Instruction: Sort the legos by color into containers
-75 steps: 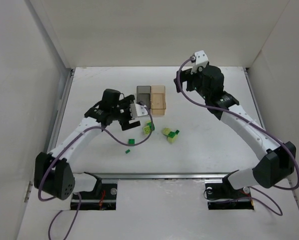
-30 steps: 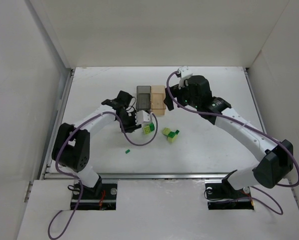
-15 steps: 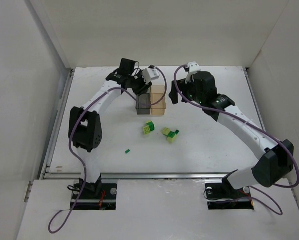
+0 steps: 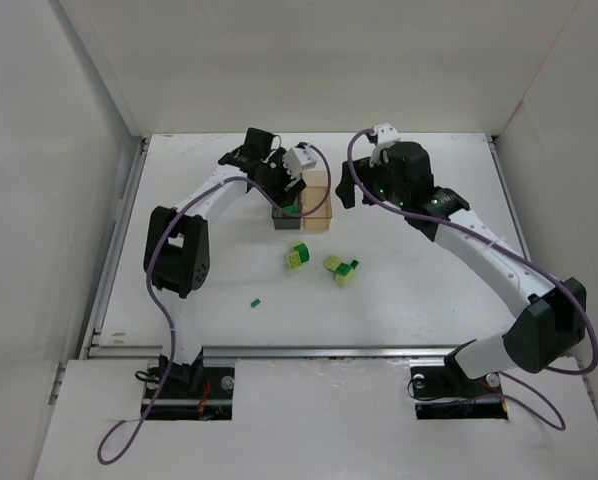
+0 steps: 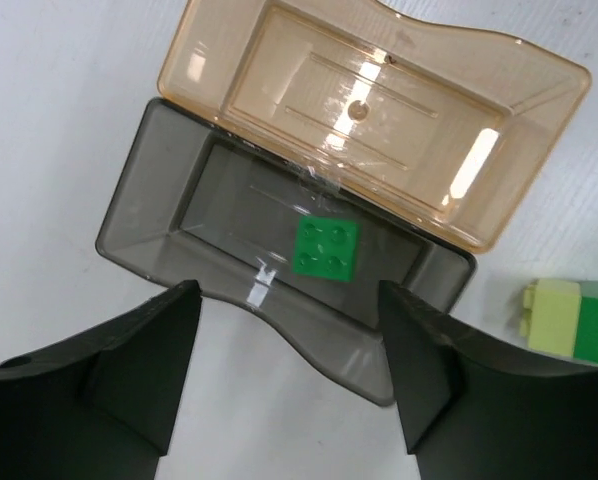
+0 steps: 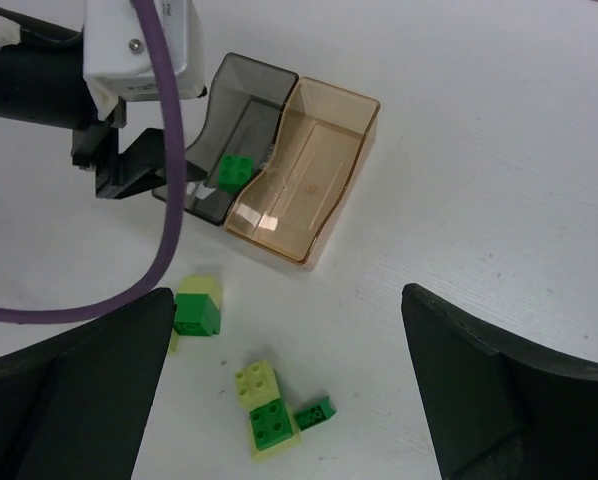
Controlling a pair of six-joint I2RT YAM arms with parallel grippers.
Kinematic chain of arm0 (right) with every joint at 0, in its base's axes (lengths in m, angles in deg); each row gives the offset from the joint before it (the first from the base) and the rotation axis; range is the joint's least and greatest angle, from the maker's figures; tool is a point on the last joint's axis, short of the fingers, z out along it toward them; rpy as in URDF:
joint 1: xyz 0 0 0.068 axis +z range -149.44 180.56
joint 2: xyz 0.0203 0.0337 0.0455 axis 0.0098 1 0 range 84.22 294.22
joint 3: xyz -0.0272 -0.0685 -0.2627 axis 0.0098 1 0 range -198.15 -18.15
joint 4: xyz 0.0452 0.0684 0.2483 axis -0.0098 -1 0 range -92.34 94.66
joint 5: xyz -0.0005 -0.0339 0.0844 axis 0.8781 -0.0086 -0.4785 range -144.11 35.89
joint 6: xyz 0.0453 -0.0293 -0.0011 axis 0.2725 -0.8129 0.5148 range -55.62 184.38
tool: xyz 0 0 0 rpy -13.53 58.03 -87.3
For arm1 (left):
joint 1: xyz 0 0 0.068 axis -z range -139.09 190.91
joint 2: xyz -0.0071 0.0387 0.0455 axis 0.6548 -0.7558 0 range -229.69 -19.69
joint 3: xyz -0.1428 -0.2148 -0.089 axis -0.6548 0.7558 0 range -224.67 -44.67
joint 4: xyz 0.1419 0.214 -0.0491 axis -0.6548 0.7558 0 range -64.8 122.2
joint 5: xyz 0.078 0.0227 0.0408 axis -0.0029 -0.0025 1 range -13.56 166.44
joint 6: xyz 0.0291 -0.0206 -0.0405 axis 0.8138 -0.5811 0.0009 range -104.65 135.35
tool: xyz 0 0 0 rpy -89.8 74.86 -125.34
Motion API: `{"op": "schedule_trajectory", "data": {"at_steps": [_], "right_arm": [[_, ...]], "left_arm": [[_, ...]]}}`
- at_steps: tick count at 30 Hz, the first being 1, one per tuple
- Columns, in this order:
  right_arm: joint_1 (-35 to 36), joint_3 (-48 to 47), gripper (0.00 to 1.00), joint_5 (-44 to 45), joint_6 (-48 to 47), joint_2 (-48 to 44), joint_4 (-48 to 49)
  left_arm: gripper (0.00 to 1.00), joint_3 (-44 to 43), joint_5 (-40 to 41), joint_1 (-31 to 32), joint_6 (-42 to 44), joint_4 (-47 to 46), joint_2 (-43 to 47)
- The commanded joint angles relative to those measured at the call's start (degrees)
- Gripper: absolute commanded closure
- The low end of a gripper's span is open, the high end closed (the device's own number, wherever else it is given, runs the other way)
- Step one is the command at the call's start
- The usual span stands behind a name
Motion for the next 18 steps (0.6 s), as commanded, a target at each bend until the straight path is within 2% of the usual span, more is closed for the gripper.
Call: {"op": "schedule_trajectory", "data": {"at_steps": [1, 2, 4, 6, 9, 10, 12, 13, 15, 16, 17, 18], "right_arm": [[0.27, -2.93, 0.00, -2.60, -1.15, 0.99, 1.24], [0.28, -2.93, 0.00, -2.61, -1.15, 1.52, 1.24], [0.80, -2.93, 0.00, -2.09, -1.15, 1.52, 0.63], [0.80, -2.93, 0.00, -2.08, -1.15, 1.52, 0.10], [2.11, -1.88, 0.00, -2.08, -1.68, 0.47, -0.42], [2.12, -1.87, 0.00, -2.08, -1.68, 0.47, -1.04], [3.78, -1.27, 0.00, -0.59, -1.68, 0.47, -1.74], [3.79, -0.74, 0.00, 0.02, -1.68, 0.47, -1.75], [5.37, -0.73, 0.00, 0.03, -0.80, -0.06, -3.15], [5.37, -0.73, 0.00, 0.64, -0.19, -0.06, -3.67], [6.16, -0.73, 0.00, 1.17, 0.68, -0.67, -3.68], [6.16, -0.73, 0.00, 1.17, 1.39, -0.68, -3.68]], "left_arm": [[0.30, 2.61, -0.21, -0.25, -2.07, -0.07, 8.17], [0.22, 3.84, -1.17, -0.25, -2.07, -0.59, 9.23], [0.21, 6.66, -1.79, -0.25, -2.07, -0.59, 11.96], [0.21, 7.36, -1.79, -0.25, -2.07, -0.59, 13.36], [0.26, 8.85, -3.45, -1.65, -0.51, 4.82, 17.31], [0.26, 11.64, -4.59, -1.66, 4.03, 7.12, 20.28], [0.26, 16.22, -5.40, -1.66, 8.10, 12.99, 23.72], [0.29, 21.55, -4.87, -1.66, 8.90, 14.51, 25.39], [0.32, 31.03, -0.23, 0.62, 6.56, 15.58, 29.79], [0.32, 31.10, 1.62, 1.50, 5.32, 15.58, 31.11], [0.34, 37.10, 3.11, 2.20, 4.53, 15.58, 33.73], [0.34, 39.51, 3.91, 2.82, 3.82, 15.58, 34.98]]}}
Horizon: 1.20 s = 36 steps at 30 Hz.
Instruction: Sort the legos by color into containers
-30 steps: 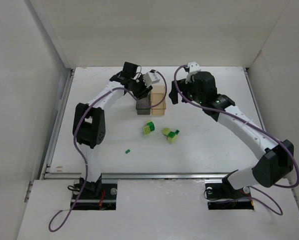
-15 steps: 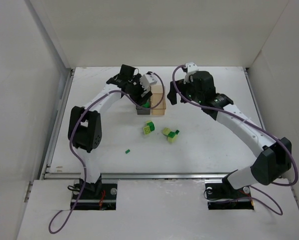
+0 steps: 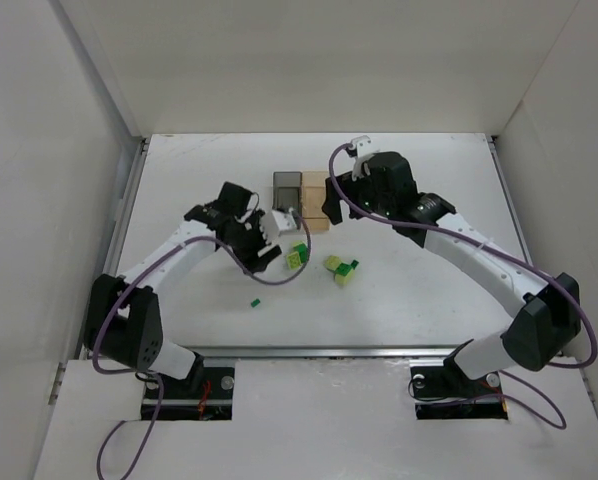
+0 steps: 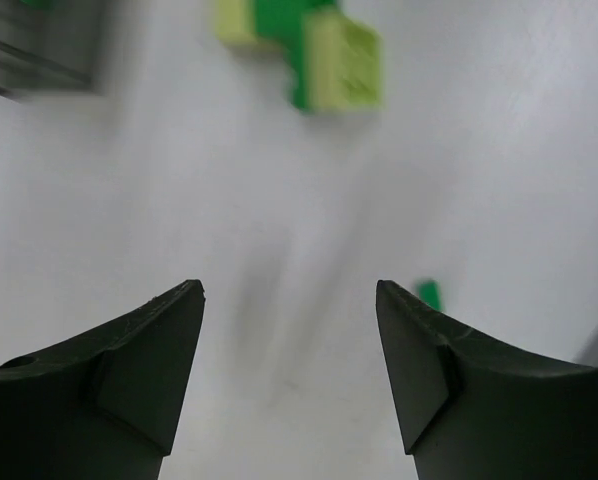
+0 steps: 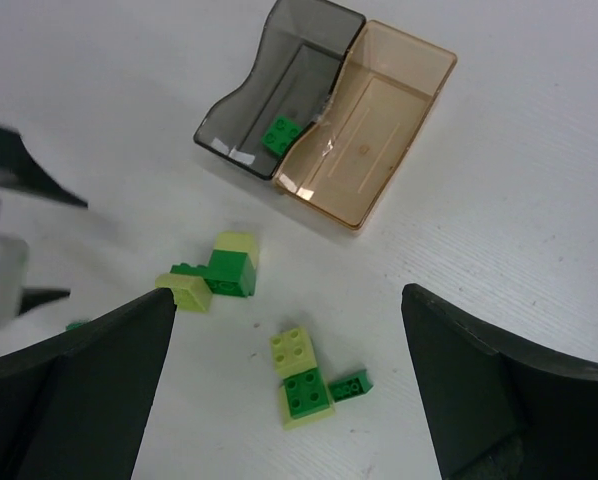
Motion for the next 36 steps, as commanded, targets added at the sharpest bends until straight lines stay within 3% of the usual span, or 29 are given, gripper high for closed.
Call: {"op": "schedule_trajectory", "data": {"at_steps": [1, 7, 10, 12, 21, 23, 26, 27, 28, 36], "right_arm": [[1.68, 0.40, 0.00, 2.20, 2.51, -2.95, -0.64], [1.69, 2.34, 0.00, 4.05, 6.64, -3.57, -0.73], [1.69, 3.83, 0.00, 4.05, 8.22, -4.71, -1.26], [1.69, 4.62, 0.00, 4.05, 8.75, -5.33, -1.26], [1.69, 7.18, 0.00, 6.42, 9.81, -8.67, -1.26], [1.69, 7.88, 0.00, 6.42, 9.81, -8.67, -0.65], [1.69, 7.88, 0.00, 6.42, 9.81, -8.67, -0.64], [1.69, 7.36, 0.00, 6.42, 9.81, -8.14, -0.64], [1.69, 7.35, 0.00, 6.42, 9.20, -8.14, -0.64], [1.69, 5.33, 0.00, 7.03, 8.05, -6.56, -1.34]], "left_arm": [[0.34, 9.36, 3.98, 3.26, -2.97, 5.22, 4.39], [0.32, 15.36, 11.43, 10.81, -15.99, 0.74, 8.35], [0.35, 16.76, 15.75, 12.67, -21.88, 0.12, 3.81], [0.41, 17.46, 17.78, 13.19, -22.85, -0.41, 1.60], [0.48, 18.70, 19.90, 15.83, -23.39, 0.82, -1.05], [0.54, 18.70, 19.90, 15.84, -23.39, -0.40, -1.67], [0.91, 17.04, 18.50, 15.84, -23.91, -1.03, -3.33], [0.91, 17.03, 18.49, 15.84, -23.91, -1.03, -3.34], [1.00, 16.51, 17.97, 15.84, -23.91, -1.03, -4.03], [1.00, 12.29, 15.86, 13.48, -21.64, 1.87, -0.27]]}}
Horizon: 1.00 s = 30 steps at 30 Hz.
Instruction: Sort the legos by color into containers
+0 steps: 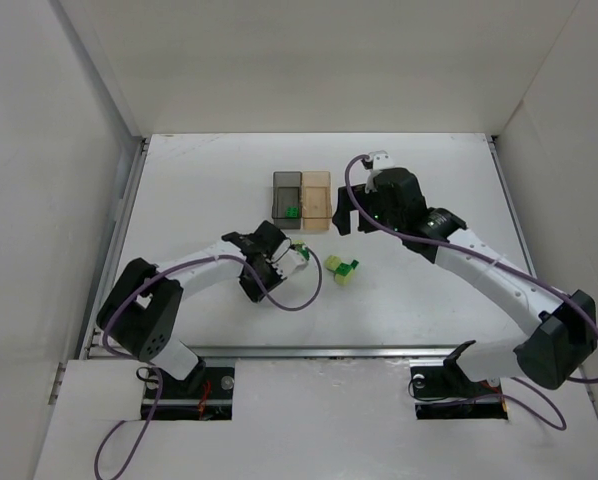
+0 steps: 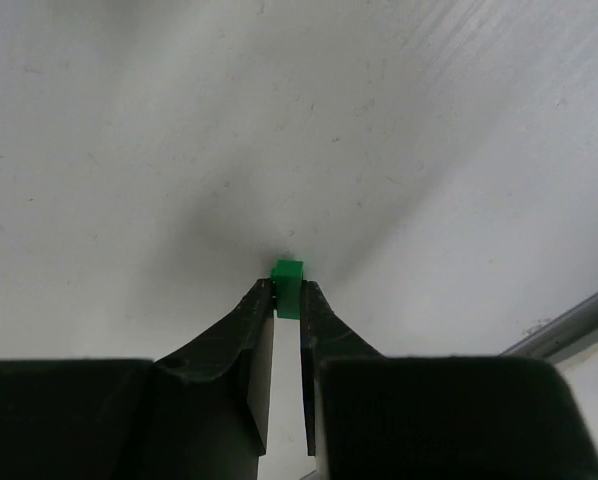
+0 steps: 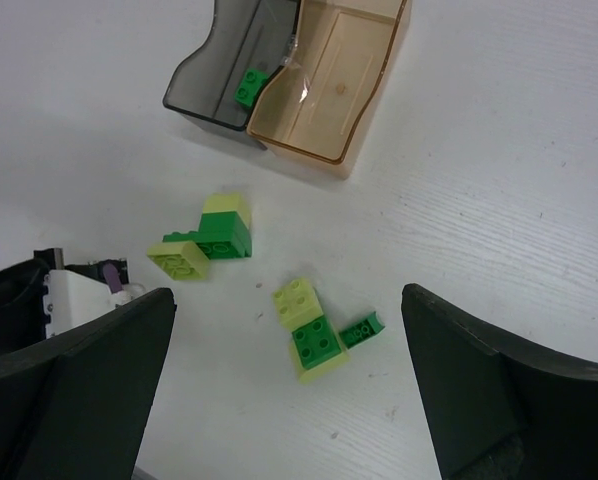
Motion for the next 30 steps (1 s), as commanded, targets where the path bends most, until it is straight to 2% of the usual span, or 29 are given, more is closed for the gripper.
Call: {"op": "schedule_trajectory", "data": {"at_steps": [1, 4, 7, 8, 11, 12, 15, 19, 22, 25, 26, 27, 29, 30], "right_arm": [[0.31, -3.67, 0.00, 2.05, -0.58, 0.37, 0.82], [0.31, -5.78, 0.00, 2.67, -0.58, 1.87, 0.82], [0.31, -6.93, 0.00, 2.07, -1.11, 4.23, 0.82], [0.31, -7.72, 0.00, 1.27, -1.11, 4.24, 0.82], [0.31, -8.43, 0.00, -1.37, -1.11, 5.56, 1.44], [0.31, -8.43, 0.00, -1.37, -1.11, 6.17, 1.96], [0.31, -9.57, 0.00, -1.99, -1.11, 6.70, 1.96], [0.31, -10.19, 0.00, -1.99, -1.11, 7.32, 0.91], [0.31, -10.19, 0.00, -1.99, -1.11, 7.32, 0.91], [0.31, -10.71, 0.00, -1.99, -0.59, 7.32, 0.91], [0.31, -10.71, 0.00, -2.51, -0.58, 7.32, 0.91], [0.31, -10.71, 0.00, -2.51, -0.58, 7.32, 0.91], [0.31, -10.19, 0.00, -3.04, -0.58, 7.32, 0.91], [0.31, -10.19, 0.00, -3.04, -0.58, 7.32, 0.91]], "left_arm": [[1.00, -6.00, -2.11, -2.92, 2.02, 2.14, 4.21], [1.00, -11.46, -3.69, -7.85, 3.34, -3.98, 8.26], [1.00, -21.29, -4.84, -11.10, 2.82, -11.28, 5.12], [1.00, -27.06, -4.84, -11.72, 2.29, -12.36, 3.10], [1.00, -36.67, -7.55, -13.56, 2.54, -11.85, -7.26], [1.00, -42.44, -8.43, -13.57, 2.55, -11.84, -12.59], [1.00, -50.37, -8.44, -13.57, 3.07, -11.22, -19.48], [1.00, -54.36, -8.18, -14.10, 3.61, -10.00, -27.92], [0.98, -52.88, -7.65, -14.62, 3.61, -9.99, -29.17], [0.86, -51.99, -8.26, -14.63, 3.61, -9.99, -29.17], [0.70, -50.77, -9.13, -14.63, 3.61, -9.99, -28.48], [0.60, -50.15, -9.75, -14.63, 3.61, -9.99, -28.47], [0.43, -47.88, -10.37, -14.63, 3.61, -9.99, -26.28], [0.41, -47.08, -10.37, -14.63, 3.61, -10.52, -25.66]]}}
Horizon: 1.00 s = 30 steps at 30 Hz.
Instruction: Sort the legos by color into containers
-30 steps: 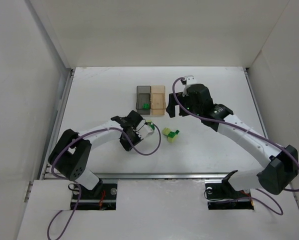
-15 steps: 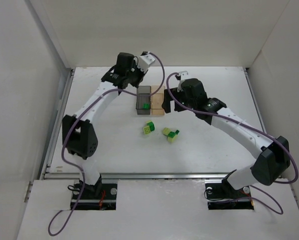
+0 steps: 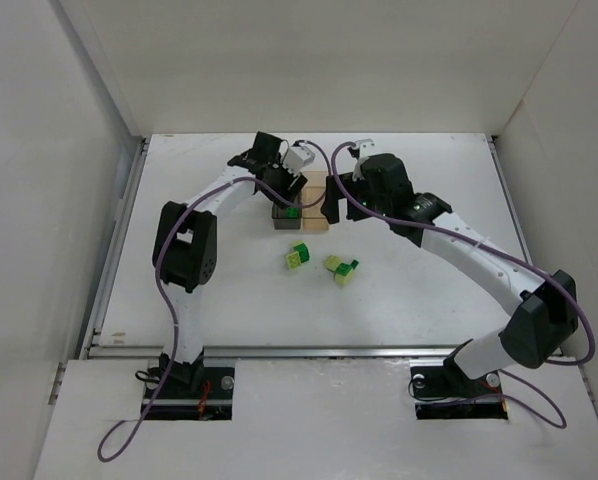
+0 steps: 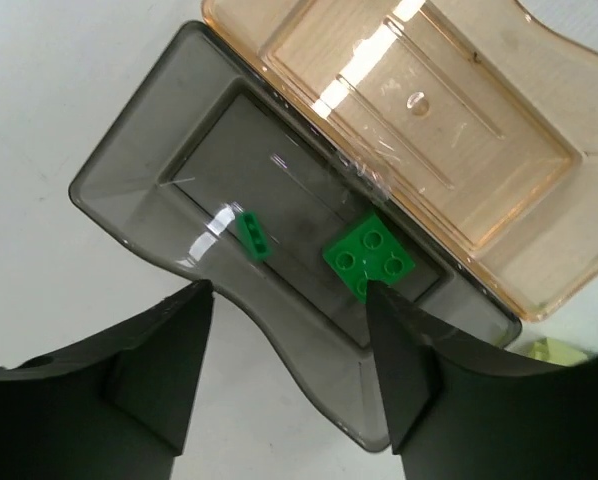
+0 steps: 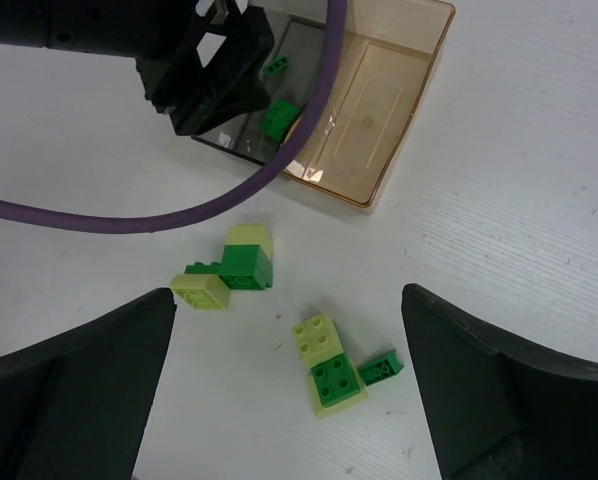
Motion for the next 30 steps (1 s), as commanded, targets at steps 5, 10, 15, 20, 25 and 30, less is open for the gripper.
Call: {"op": "schedule_trajectory", "data": {"at_steps": [5, 10, 15, 20, 25, 30], "right_arm": [[0.31, -1.66, 0.00, -1.45, 0.05, -0.38, 0.69], [0.31, 0.10, 0.00, -1.98, 0.05, -2.57, 0.69], [0.31, 2.30, 0.00, -0.66, 0.05, -3.89, 0.16], [0.31, 5.10, 0.00, -0.04, 0.05, -8.01, 0.16], [0.31, 6.25, 0.00, 1.10, 0.58, -9.26, 0.16], [0.31, 8.10, 0.00, 1.10, 1.11, -10.49, 0.16]], "left_arm": [[0.37, 5.09, -3.98, -0.22, 1.43, 0.58, 11.23], [0.34, 7.81, -12.31, -0.22, 8.70, 9.18, 19.48], [0.05, 14.75, -19.01, 4.52, 23.98, 24.04, 23.10], [0.06, 22.58, -18.48, 7.59, 23.76, 23.70, 25.30], [0.06, 23.90, -17.95, 9.70, 15.42, 19.32, 22.85], [0.06, 21.97, -14.79, 9.19, 6.44, 12.64, 18.01]]}}
